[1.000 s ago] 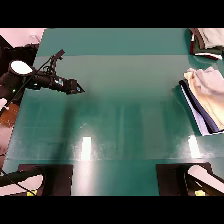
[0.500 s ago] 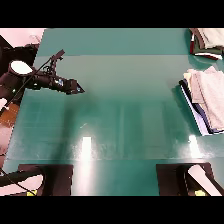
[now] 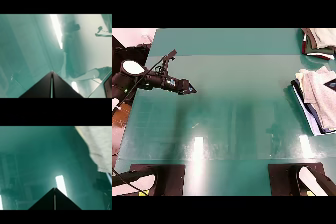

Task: Fold the shirts.

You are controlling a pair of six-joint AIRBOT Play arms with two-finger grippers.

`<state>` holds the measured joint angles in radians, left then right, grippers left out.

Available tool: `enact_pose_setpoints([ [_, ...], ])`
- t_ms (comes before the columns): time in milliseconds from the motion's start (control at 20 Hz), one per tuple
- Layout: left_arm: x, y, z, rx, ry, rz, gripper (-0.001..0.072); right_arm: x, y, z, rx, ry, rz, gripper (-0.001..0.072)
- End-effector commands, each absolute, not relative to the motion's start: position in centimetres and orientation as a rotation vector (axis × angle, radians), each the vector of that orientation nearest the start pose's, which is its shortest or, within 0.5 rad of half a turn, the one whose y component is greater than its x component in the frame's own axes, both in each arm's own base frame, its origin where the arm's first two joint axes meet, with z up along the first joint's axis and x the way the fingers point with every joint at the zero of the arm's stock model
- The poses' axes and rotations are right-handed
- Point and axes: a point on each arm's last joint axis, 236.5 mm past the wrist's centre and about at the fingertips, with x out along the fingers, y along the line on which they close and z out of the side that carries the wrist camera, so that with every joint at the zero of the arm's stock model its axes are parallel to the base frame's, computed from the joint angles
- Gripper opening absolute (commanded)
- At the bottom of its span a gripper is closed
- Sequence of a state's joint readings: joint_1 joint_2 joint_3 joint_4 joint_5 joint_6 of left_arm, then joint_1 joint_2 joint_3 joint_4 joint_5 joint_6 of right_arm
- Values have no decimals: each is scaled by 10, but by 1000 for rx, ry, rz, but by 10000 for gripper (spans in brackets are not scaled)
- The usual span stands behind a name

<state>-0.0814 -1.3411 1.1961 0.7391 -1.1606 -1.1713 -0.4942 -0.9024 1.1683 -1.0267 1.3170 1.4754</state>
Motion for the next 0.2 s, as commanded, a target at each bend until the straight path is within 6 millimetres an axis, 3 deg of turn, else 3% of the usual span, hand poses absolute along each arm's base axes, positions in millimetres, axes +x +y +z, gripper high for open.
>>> enact_pose_setpoints([
  [0,387,-192,67,-393,1114,-725,22,344,-13,169,496,862,88,21],
  [150,387,-192,67,-393,1113,-725,22,346,-8,170,489,860,100,21],
])
